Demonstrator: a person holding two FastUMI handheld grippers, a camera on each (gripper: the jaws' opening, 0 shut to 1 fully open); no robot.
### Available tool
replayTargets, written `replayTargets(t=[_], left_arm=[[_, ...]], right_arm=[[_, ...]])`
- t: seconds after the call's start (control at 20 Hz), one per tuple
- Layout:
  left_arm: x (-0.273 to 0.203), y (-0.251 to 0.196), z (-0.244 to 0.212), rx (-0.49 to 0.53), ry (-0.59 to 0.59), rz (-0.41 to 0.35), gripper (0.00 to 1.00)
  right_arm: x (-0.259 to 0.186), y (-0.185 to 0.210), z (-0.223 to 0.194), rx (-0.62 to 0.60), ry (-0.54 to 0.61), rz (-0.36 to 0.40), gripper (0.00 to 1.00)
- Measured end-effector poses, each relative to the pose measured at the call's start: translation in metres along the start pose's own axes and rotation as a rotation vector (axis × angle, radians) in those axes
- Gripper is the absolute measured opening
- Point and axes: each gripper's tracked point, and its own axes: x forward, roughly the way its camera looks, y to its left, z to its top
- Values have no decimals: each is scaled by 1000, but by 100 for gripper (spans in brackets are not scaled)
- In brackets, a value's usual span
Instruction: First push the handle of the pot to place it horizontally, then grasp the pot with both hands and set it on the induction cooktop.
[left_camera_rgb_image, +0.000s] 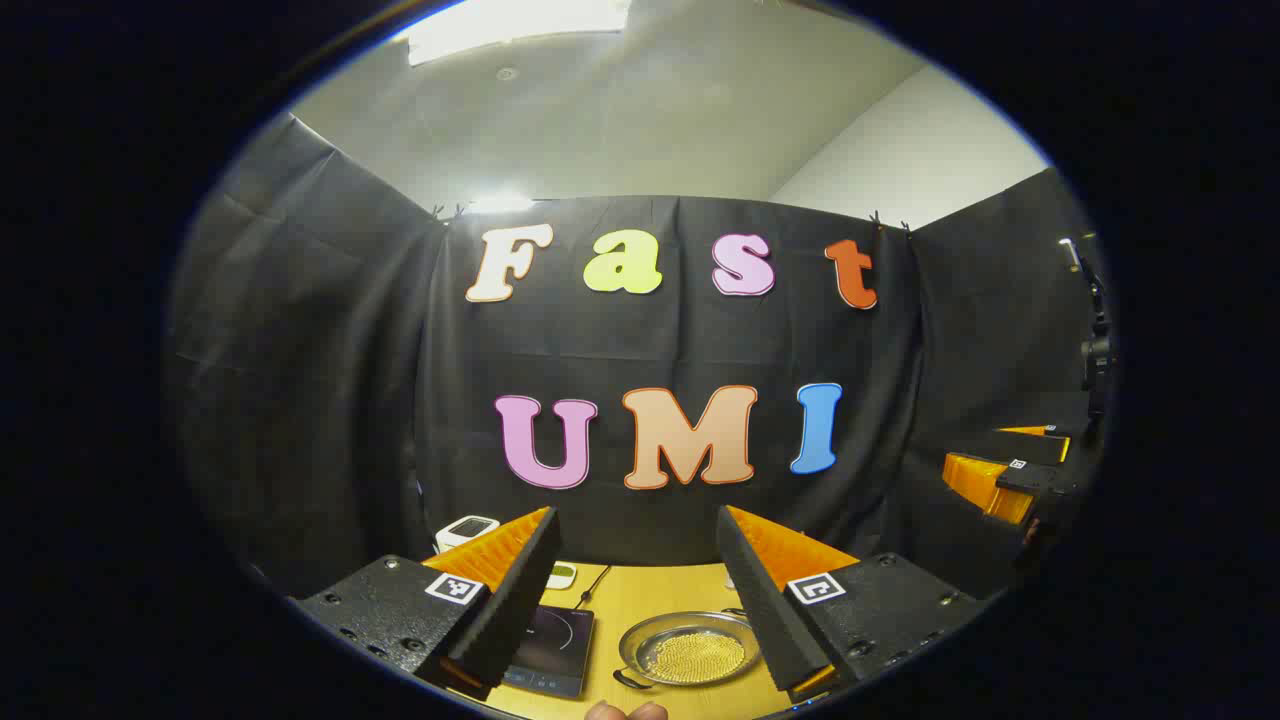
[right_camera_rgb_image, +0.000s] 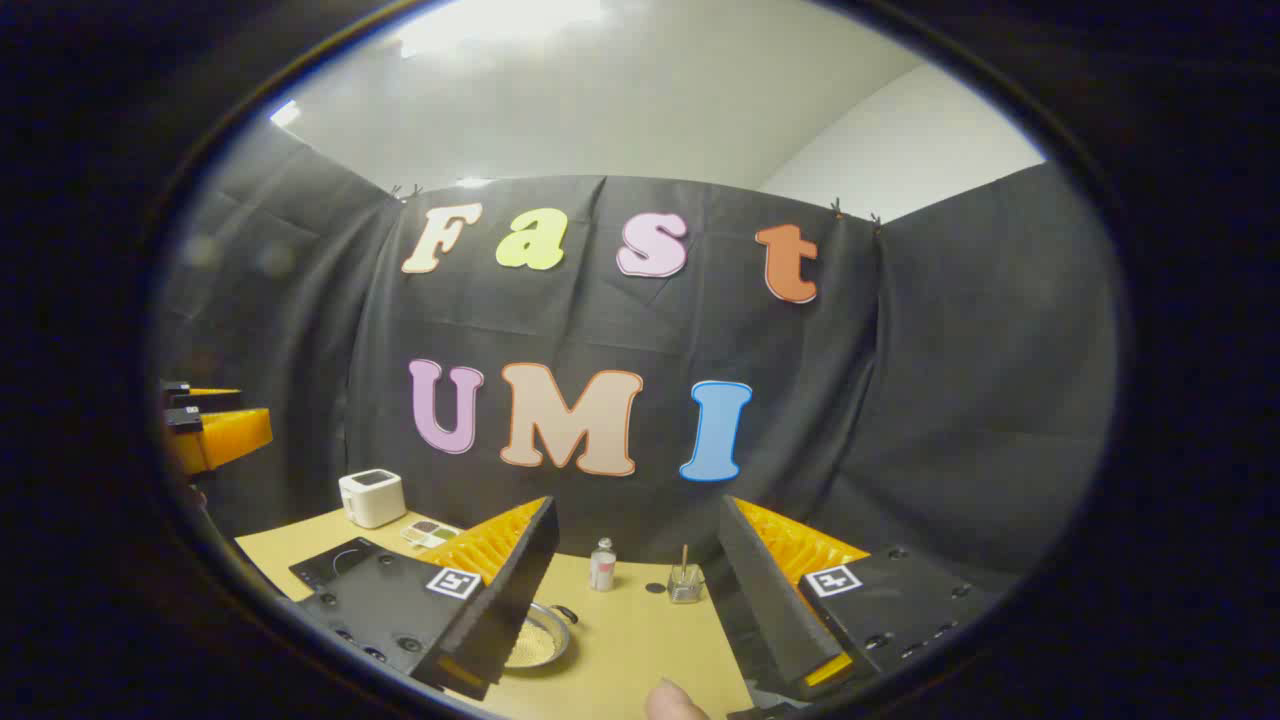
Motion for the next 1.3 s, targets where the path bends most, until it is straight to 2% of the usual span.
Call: replayTargets(t=[1.05, 1.1, 1.25, 1.3], left_arm=[[8, -6, -6, 33, 20, 26, 91], [7, -7, -7, 35, 20, 29, 91], [9, -11, -7, 42, 19, 39, 91], [9, -13, -9, 44, 23, 43, 95]], right_arm=[[14, -2, -13, 2, 18, 10, 99], [16, -6, -15, -3, 17, 7, 87], [21, -8, -18, -18, 14, 11, 72], [23, -13, -20, -25, 14, 7, 63]])
